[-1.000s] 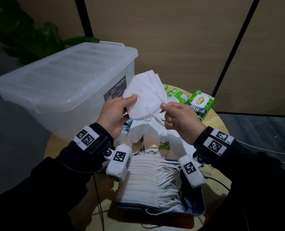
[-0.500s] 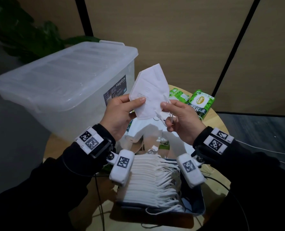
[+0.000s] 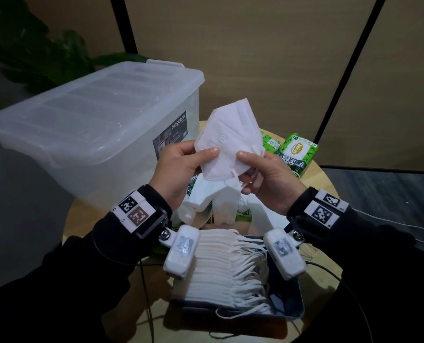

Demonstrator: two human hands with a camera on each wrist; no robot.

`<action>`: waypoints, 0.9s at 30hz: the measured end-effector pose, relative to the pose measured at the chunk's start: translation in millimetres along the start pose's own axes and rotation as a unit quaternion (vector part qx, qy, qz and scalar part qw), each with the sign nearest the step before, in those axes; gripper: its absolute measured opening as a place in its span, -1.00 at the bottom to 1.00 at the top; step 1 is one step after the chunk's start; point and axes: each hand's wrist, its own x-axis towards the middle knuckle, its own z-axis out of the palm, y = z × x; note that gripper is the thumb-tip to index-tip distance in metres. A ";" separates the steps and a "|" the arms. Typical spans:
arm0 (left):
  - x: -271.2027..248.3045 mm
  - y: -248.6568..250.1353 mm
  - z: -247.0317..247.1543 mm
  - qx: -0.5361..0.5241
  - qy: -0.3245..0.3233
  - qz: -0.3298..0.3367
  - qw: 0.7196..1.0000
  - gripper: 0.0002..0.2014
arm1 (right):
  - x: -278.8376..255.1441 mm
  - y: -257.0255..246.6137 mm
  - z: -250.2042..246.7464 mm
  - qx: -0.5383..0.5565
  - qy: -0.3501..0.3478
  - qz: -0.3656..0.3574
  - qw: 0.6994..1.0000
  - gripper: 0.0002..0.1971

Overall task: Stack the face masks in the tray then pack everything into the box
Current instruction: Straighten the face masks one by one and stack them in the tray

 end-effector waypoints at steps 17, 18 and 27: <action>6.4 -2.5 -9.4 -0.026 0.044 -0.001 0.999 -0.59 | -3.2 -14.5 -2.0 -0.146 0.065 -0.007 0.987 -0.80; 6.2 -2.6 -9.4 0.009 0.036 0.013 0.999 -0.50 | -3.2 -13.7 -2.2 -0.175 0.073 -0.037 0.981 -0.81; -4.7 13.1 -17.1 0.368 -0.128 0.218 0.895 -0.46 | -2.9 -6.1 -8.0 -0.268 0.044 -0.083 0.959 -0.93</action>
